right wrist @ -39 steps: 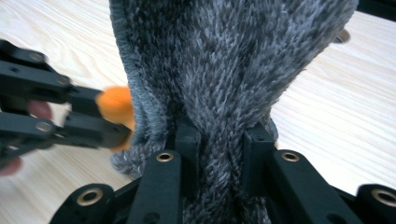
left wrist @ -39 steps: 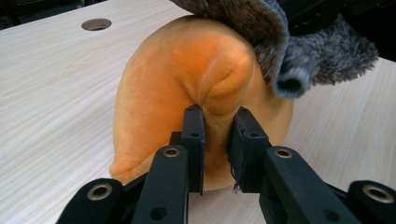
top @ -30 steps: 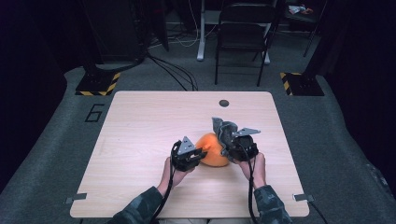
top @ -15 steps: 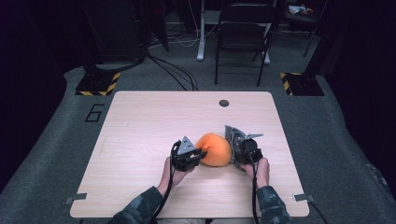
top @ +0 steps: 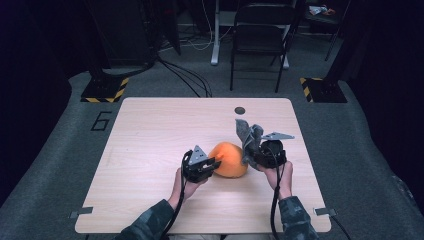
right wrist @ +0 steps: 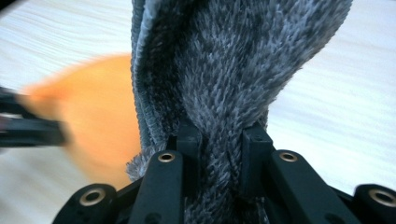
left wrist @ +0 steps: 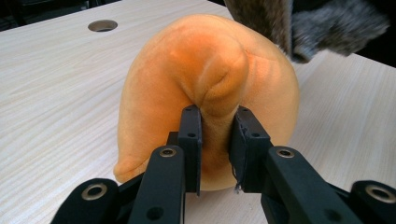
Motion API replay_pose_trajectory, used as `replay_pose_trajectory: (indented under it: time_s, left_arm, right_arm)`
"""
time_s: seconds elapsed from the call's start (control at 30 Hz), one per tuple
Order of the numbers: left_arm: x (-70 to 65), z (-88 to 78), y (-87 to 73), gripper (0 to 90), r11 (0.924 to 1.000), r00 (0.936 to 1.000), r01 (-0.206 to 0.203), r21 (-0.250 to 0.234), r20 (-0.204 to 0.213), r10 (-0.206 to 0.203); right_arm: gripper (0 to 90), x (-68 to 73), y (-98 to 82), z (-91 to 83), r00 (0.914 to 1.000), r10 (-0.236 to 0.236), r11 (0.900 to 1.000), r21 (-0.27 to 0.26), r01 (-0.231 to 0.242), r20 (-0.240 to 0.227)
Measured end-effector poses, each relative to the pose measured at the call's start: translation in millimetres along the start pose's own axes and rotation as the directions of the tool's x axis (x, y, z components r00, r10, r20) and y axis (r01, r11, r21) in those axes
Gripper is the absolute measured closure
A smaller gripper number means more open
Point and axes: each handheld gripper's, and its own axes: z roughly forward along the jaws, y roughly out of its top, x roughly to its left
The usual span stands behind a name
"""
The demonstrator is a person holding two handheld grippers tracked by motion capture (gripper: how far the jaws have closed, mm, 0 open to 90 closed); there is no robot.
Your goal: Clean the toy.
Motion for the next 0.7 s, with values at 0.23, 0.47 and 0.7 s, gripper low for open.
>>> replay_pose_trajectory:
  time_s: [0.23,0.47,0.7]
  left_arm:
    - [-5.3,-2.1,3.7,53.3,0.9975,0.9974,-0.065,0.028,-0.028,0.066]
    - [-19.9,5.8,-2.4,35.3,0.9855,0.9856,-0.148,0.082,-0.069,0.154]
    - [-20.5,16.4,-9.8,64.1,0.9827,0.9763,-0.179,0.049,-0.115,0.183]
  right_arm:
    - [73.7,11.4,-15.3,28.7,0.9996,-0.014,0.998,0.069,0.016,-0.023]
    - [73.6,5.3,-16.7,28.8,0.9996,0.006,0.998,0.056,-0.005,-0.028]
    - [73.6,6.0,-18.2,29.7,0.9999,-0.001,0.999,0.05,0.002,-0.014]
